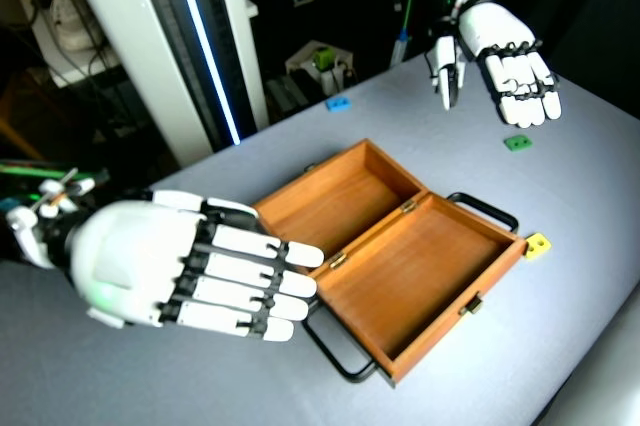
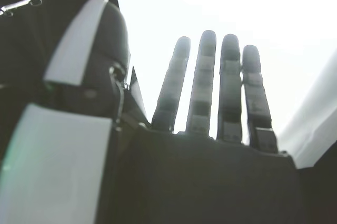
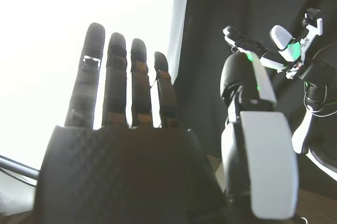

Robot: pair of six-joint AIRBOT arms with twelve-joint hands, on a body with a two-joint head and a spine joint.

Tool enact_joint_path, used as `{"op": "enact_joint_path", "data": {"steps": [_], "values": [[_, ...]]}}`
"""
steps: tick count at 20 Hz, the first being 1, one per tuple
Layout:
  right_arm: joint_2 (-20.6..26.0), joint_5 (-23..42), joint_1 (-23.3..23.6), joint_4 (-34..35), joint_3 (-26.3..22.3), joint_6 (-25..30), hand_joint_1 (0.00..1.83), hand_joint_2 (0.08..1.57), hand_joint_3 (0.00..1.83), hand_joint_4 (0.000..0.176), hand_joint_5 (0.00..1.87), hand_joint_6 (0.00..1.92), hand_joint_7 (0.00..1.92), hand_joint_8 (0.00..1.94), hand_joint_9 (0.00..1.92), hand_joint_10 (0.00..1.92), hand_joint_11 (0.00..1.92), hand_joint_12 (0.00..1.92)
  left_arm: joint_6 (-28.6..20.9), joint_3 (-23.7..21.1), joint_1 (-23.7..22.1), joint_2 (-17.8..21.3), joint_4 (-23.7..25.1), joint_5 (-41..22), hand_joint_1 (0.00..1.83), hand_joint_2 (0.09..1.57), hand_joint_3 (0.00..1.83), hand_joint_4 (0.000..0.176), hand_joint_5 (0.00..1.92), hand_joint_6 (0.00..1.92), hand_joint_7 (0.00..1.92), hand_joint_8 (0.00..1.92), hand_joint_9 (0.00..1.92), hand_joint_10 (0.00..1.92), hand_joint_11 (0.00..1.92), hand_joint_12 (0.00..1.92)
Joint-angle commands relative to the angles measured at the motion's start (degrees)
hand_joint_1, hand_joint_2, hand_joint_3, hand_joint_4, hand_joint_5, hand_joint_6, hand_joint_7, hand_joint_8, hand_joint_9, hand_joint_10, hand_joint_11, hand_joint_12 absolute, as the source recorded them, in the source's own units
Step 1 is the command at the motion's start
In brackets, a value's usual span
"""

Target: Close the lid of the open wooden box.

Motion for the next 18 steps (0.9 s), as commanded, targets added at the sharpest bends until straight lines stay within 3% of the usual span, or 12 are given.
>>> {"op": "enact_joint_path", "data": {"steps": [1, 5, 6, 9, 10, 11, 13, 16, 18], "values": [[-0.03, 6.78, 0.52, 1.35, 0.37, 0.6, 0.01, 1.39, 0.01, 0.0, 0.21, 0.0, 0.2, 0.0, 0.16, 0.0, 0.17, 0.03, -0.23, 0.23, -0.66, -0.2, -0.03, -6.76, 0.0, 1.33, 0.02, 0.0, 0.1, 0.0, 0.09, 0.0, 0.08, 0.0, 0.0, 0.26], [0.05, 6.74, 0.52, 1.36, 0.48, 0.6, 0.0, 1.39, 0.0, 0.002, 0.21, 0.0, 0.19, 0.0, 0.16, 0.0, 0.17, 0.03, -0.3, 0.44, -1.05, -0.23, 0.05, -5.62, 0.0, 1.35, 0.01, 0.0, 0.09, 0.0, 0.08, 0.0, 0.08, 0.01, 0.0, 0.24], [0.16, 6.28, 0.56, 1.59, 0.72, 0.6, 0.0, 1.38, 0.0, 0.008, 0.21, 0.0, 0.19, 0.0, 0.16, 0.0, 0.18, 0.03, -0.3, 0.97, -1.72, -0.48, 0.08, -4.21, 0.0, 1.36, 0.0, 0.0, 0.08, 0.0, 0.1, 0.0, 0.11, 0.01, 0.0, 0.31], [0.17, 2.31, 1.02, 2.21, 2.33, 0.6, 0.0, 1.38, 0.0, 0.0, 0.21, 0.0, 0.2, 0.0, 0.16, 0.0, 0.16, 0.02, -0.89, 4.21, -4.28, -2.57, 0.78, 2.9, 0.0, 1.32, 0.0, 0.0, 0.05, 0.0, 0.12, 0.0, 0.12, 0.0, 0.0, 0.37], [0.15, 0.94, 1.25, 2.27, 2.83, 0.6, 0.0, 1.37, 0.0, 0.014, 0.2, 0.0, 0.19, 0.0, 0.14, 0.0, 0.15, 0.01, -0.96, 4.98, -5.1, -3.05, 1.06, 4.78, 0.0, 1.29, 0.0, 0.0, 0.04, 0.0, 0.1, 0.0, 0.1, 0.0, 0.0, 0.27], [0.12, -0.27, 1.33, 2.49, 3.32, 0.6, 0.0, 1.36, 0.0, 0.005, 0.2, 0.0, 0.19, 0.0, 0.14, 0.0, 0.14, 0.01, -0.96, 5.84, -5.96, -3.68, 1.29, 6.79, 0.0, 1.31, 0.0, 0.0, 0.06, 0.01, 0.12, 0.01, 0.11, 0.01, 0.0, 0.28], [-0.29, -3.48, 1.56, 3.38, 5.05, 0.6, 0.0, 1.36, 0.0, 0.004, 0.19, 0.0, 0.17, 0.0, 0.12, 0.0, 0.14, 0.0, -0.98, 7.82, -7.62, -5.12, 1.67, 10.81, 0.0, 1.32, 0.0, 0.0, 0.06, 0.0, 0.07, 0.01, 0.06, 0.0, 0.0, 0.16], [-1.33, -7.57, 2.75, 3.55, 7.26, 0.6, 0.0, 1.36, 0.0, 0.015, 0.18, 0.0, 0.16, 0.0, 0.11, 0.0, 0.12, 0.0, -1.15, 10.14, -9.22, -6.87, 2.07, 15.25, 0.0, 1.32, 0.0, 0.0, 0.04, 0.0, 0.02, 0.0, 0.01, 0.0, 0.0, 0.09], [-1.97, -9.83, 3.84, 2.97, 8.32, 0.6, 0.0, 1.37, 0.0, 0.0, 0.19, 0.0, 0.18, 0.01, 0.13, 0.01, 0.14, 0.01, -4.3, 12.84, -10.48, -8.74, 3.77, 18.62, 0.0, 1.3, 0.0, 0.0, 0.0, 0.0, 0.0, 0.0, 0.0, 0.0, 0.01, 0.06]]}}
